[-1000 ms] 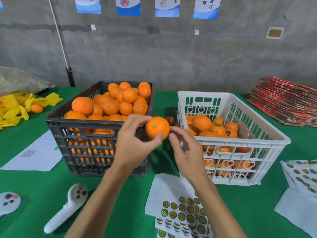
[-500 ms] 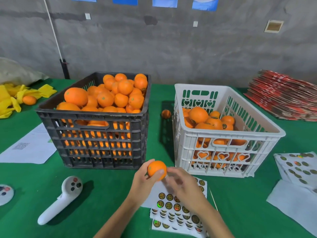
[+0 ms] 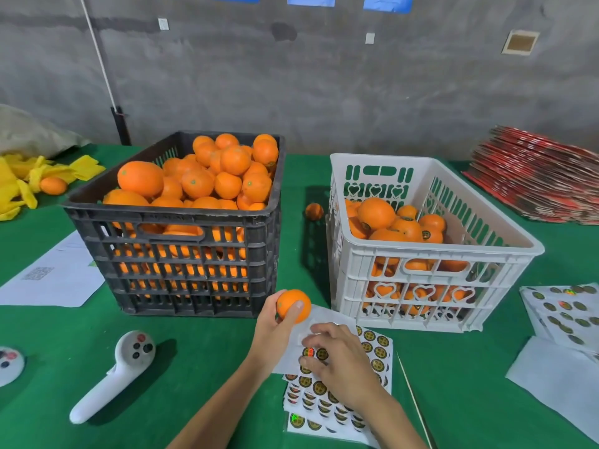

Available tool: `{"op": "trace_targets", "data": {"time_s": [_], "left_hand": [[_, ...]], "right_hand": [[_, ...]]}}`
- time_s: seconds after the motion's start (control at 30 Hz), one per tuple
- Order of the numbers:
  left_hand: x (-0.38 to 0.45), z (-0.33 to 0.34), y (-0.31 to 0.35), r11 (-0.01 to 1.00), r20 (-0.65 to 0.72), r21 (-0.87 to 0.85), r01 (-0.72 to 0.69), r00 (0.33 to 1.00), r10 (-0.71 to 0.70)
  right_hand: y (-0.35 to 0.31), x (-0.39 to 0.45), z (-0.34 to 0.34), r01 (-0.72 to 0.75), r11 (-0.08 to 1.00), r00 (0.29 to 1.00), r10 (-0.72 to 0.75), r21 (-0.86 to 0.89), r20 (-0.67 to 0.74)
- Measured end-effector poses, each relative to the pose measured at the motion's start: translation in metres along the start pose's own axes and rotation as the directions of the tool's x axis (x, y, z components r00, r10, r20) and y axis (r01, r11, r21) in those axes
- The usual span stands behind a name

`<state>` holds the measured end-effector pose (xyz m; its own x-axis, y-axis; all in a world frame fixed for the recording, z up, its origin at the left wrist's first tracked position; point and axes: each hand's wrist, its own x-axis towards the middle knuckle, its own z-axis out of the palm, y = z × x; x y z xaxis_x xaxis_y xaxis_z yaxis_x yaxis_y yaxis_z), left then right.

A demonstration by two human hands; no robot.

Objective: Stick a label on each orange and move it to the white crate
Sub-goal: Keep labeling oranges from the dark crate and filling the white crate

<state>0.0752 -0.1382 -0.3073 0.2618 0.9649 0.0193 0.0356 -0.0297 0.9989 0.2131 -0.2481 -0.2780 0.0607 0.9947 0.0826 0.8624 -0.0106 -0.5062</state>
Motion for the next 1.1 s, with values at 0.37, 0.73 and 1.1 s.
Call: {"op": "trace_targets", "data": {"time_s": [0.37,0.73,1.1], "left_hand": [[0.011,0.002,-0.002,0.999,0.040,0.041,-0.015,0.999,0.014],[-0.015,0.001,0.051,0.941,0.096,-0.339,-0.009,0.994,0.044],[-0.016,-0.006,0.141,0.954,0.093,-0.239,-0.182,0.974,0.209]], "right_hand": [[-0.006,-0.001,0.000,0.034,0.989,0.995,-0.019,0.141,-0.101],[-0.047,0.024,-0.037,0.206,0.785,0.911,0.064,0.584,-0.407],[-0.076,0.044,-0.101,0.248,0.732,0.937,-0.013,0.635,-0.350]]}}
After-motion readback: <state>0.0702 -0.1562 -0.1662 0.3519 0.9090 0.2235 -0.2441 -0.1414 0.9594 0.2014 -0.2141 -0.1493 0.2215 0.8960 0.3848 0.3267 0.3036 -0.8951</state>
